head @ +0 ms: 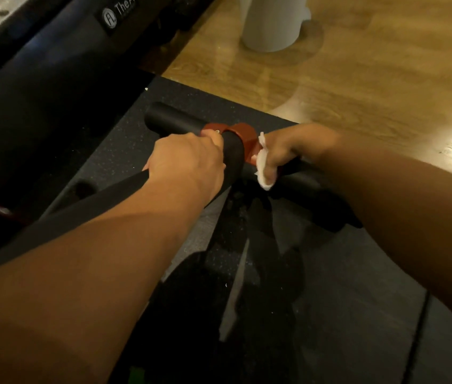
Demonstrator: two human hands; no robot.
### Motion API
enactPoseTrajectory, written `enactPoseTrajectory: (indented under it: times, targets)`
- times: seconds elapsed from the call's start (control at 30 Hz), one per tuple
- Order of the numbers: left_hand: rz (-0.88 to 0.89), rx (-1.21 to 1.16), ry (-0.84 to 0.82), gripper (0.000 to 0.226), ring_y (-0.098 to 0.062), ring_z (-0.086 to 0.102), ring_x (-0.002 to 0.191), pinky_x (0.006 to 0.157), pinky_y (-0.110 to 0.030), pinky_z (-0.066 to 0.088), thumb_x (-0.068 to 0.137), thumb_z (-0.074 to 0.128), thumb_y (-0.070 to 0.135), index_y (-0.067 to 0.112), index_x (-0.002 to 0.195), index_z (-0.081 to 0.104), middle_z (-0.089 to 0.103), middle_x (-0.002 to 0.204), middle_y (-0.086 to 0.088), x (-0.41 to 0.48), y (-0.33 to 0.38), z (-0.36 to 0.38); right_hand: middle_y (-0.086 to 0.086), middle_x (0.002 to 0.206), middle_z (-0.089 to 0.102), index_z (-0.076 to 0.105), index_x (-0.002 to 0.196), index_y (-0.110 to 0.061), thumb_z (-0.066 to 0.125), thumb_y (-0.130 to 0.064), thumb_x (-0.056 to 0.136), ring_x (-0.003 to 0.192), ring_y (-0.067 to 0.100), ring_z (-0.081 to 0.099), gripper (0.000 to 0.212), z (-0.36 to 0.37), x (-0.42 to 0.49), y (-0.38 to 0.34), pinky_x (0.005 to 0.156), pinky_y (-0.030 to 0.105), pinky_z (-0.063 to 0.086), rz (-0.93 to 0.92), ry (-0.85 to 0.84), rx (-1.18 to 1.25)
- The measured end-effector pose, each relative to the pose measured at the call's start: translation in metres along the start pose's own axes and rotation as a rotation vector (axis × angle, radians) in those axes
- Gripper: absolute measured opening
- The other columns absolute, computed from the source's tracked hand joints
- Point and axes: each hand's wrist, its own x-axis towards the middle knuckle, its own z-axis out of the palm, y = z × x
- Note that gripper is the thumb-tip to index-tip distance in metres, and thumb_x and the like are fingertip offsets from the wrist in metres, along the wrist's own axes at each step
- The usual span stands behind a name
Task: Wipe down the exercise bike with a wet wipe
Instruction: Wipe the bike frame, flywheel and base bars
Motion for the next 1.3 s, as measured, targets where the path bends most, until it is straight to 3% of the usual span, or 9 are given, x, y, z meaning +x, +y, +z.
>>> enactPoseTrajectory:
  times: [0.07,0.23,0.4,0.5,0.63,0.83,0.97,1.13,1.3]
  targets:
    - [-0.040,-0.096,-0.053,0.062,-0.042,0.061,0.103,0.079,-0.053,0.055,0.103,0.040,0.045,0.007,0.149,0.022,0.058,0.121,-0.021,0.005,0.004,-0.006,-0.001,0.140,0.051,0.055,0.135,-0.016,0.093,-0.046,0.044,0.121,0.030,0.055,0.102,0.007,0.008,-0.013,0.101,0.042,0.048,0.076,0.185,0.055]
    - [-0.065,-0.166,-0.099,0.073,-0.043,0.060,0.106,0.083,-0.057,0.055,0.095,0.053,0.054,0.005,0.142,0.029,0.057,0.122,-0.021,0.014,0.006,-0.007,0.004,0.125,0.055,0.042,0.125,-0.022,0.077,-0.064,0.054,0.115,0.030,0.054,0.089,0.040,-0.006,0.008,0.096,0.048,0.047,-0.023,0.455,0.134]
    - [-0.068,-0.202,-0.166,0.066,-0.041,0.062,0.102,0.084,-0.056,0.055,0.096,0.055,0.050,0.008,0.140,0.031,0.058,0.118,-0.020,0.017,0.007,-0.010,0.016,0.161,-0.005,0.024,0.148,-0.017,0.059,-0.066,0.075,0.147,0.040,-0.016,0.094,0.097,-0.044,0.049,0.116,0.064,0.008,0.174,0.660,-0.219]
    - [-0.062,-0.181,-0.097,0.061,-0.041,0.063,0.098,0.081,-0.056,0.056,0.096,0.055,0.049,0.008,0.137,0.034,0.060,0.114,-0.019,0.016,0.008,-0.007,0.012,0.159,0.008,0.017,0.150,-0.021,0.074,-0.060,0.063,0.147,0.040,0.002,0.110,0.069,-0.036,0.040,0.112,0.065,0.020,0.196,0.475,0.067]
    - [-0.061,-0.144,-0.083,0.061,-0.041,0.064,0.096,0.081,-0.056,0.056,0.096,0.053,0.050,0.008,0.137,0.035,0.060,0.113,-0.019,0.016,0.008,-0.005,0.007,0.160,-0.014,-0.018,0.151,-0.033,0.089,-0.057,0.048,0.146,0.041,-0.007,0.150,0.037,-0.020,0.025,0.110,0.069,0.010,0.159,0.351,0.038]
    - [-0.071,-0.148,-0.098,0.055,-0.042,0.064,0.094,0.080,-0.056,0.056,0.096,0.055,0.047,0.008,0.133,0.042,0.060,0.110,-0.019,0.018,0.010,-0.005,0.012,0.139,0.040,0.032,0.145,-0.011,0.078,-0.057,0.067,0.125,0.031,0.038,0.102,0.101,-0.054,0.050,0.103,0.048,0.040,-0.014,0.872,0.013]
    - [-0.066,-0.129,-0.071,0.057,-0.041,0.063,0.098,0.080,-0.054,0.056,0.097,0.052,0.049,0.009,0.135,0.039,0.059,0.114,-0.019,0.016,0.010,-0.009,0.016,0.138,0.047,0.027,0.145,-0.005,0.067,-0.064,0.075,0.119,0.031,0.050,0.099,0.096,-0.049,0.044,0.103,0.042,0.044,0.045,0.694,-0.251]
    - [-0.059,-0.118,-0.056,0.055,-0.036,0.063,0.099,0.075,-0.046,0.051,0.097,0.052,0.051,0.010,0.132,0.042,0.060,0.115,-0.017,0.011,0.011,-0.011,0.004,0.155,0.030,0.016,0.153,-0.026,0.087,-0.061,0.048,0.133,0.026,0.042,0.131,0.021,-0.014,0.046,0.111,0.038,0.036,0.058,0.055,0.217]
    - [-0.074,-0.056,-0.022,0.059,-0.039,0.062,0.101,0.081,-0.052,0.056,0.096,0.050,0.055,0.009,0.132,0.041,0.059,0.118,-0.018,0.010,0.013,-0.009,0.006,0.148,0.043,0.034,0.149,-0.022,0.053,-0.079,0.077,0.131,0.026,0.046,0.093,0.059,-0.042,0.080,0.107,0.034,0.035,-0.011,0.322,0.119]
